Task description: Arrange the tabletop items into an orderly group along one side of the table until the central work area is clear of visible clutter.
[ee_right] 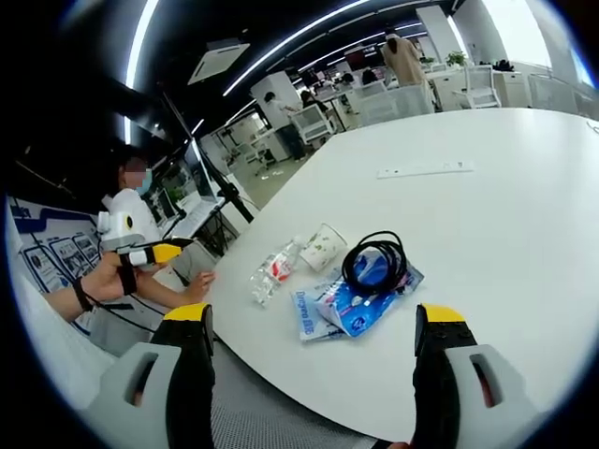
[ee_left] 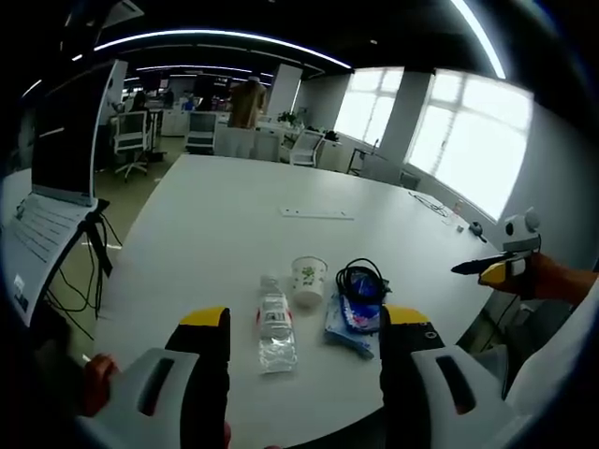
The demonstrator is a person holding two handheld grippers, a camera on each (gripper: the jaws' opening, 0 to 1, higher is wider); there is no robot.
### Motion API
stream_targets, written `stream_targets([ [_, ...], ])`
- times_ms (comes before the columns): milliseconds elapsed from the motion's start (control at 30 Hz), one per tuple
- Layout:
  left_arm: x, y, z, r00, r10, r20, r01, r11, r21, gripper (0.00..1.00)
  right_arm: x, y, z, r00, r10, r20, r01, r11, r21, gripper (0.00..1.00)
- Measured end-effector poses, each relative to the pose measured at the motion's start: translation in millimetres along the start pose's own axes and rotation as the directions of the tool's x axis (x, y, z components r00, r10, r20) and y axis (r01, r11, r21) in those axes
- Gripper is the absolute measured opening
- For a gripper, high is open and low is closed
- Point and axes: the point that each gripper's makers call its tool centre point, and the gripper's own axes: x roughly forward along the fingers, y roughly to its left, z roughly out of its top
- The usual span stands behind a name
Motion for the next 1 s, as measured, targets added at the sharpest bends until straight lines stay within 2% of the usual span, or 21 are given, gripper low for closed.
stream_targets([
  [1000,-6.6,0.0,-1.9,1.000,0.004,0.001,-0.004,1.000,-0.005,0.65,-1.1,2.9,-9.4,1.000,0.001,-0.011,-0.001,1.000,0.009,0.89],
])
